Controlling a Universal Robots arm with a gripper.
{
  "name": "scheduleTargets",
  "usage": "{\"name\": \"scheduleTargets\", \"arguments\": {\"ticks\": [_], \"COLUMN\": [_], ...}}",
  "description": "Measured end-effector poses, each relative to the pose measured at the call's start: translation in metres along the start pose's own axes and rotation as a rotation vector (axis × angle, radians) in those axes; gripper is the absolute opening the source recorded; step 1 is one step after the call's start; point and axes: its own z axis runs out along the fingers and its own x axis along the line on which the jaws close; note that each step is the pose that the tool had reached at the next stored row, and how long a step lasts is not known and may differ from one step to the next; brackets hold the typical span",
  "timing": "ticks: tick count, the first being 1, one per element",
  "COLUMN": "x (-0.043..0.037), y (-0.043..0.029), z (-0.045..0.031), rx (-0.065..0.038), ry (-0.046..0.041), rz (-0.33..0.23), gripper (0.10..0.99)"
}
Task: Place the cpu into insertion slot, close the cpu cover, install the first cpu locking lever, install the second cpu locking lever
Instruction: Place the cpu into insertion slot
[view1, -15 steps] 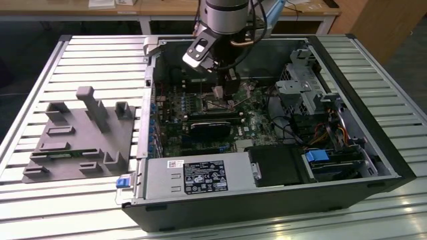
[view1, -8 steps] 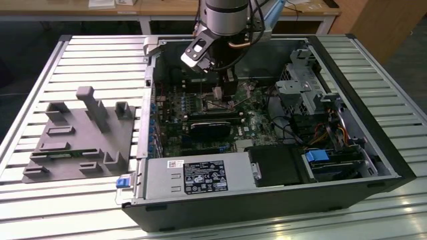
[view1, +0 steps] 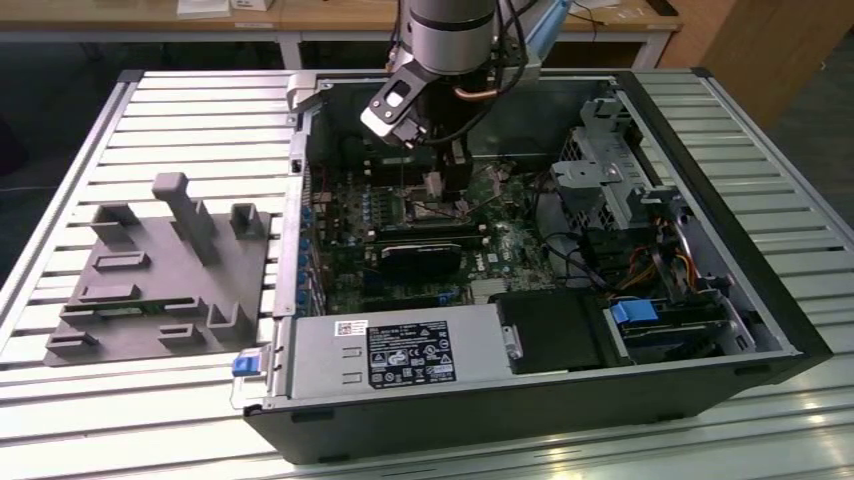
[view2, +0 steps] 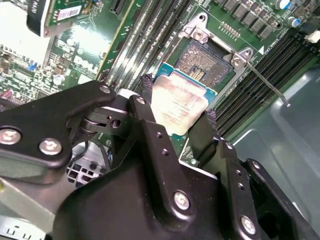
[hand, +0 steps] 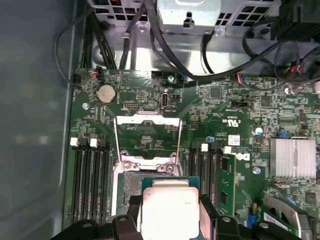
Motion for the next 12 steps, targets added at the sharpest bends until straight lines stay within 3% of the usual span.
{"name": "scheduleTargets", "arguments": {"ticks": [12], "x": [0.0100], "y": [-0.0033], "z": [0.0116], "rx": [0.000], "ry": [-0.0021], "rz": [0.029], "gripper": [0.537]}}
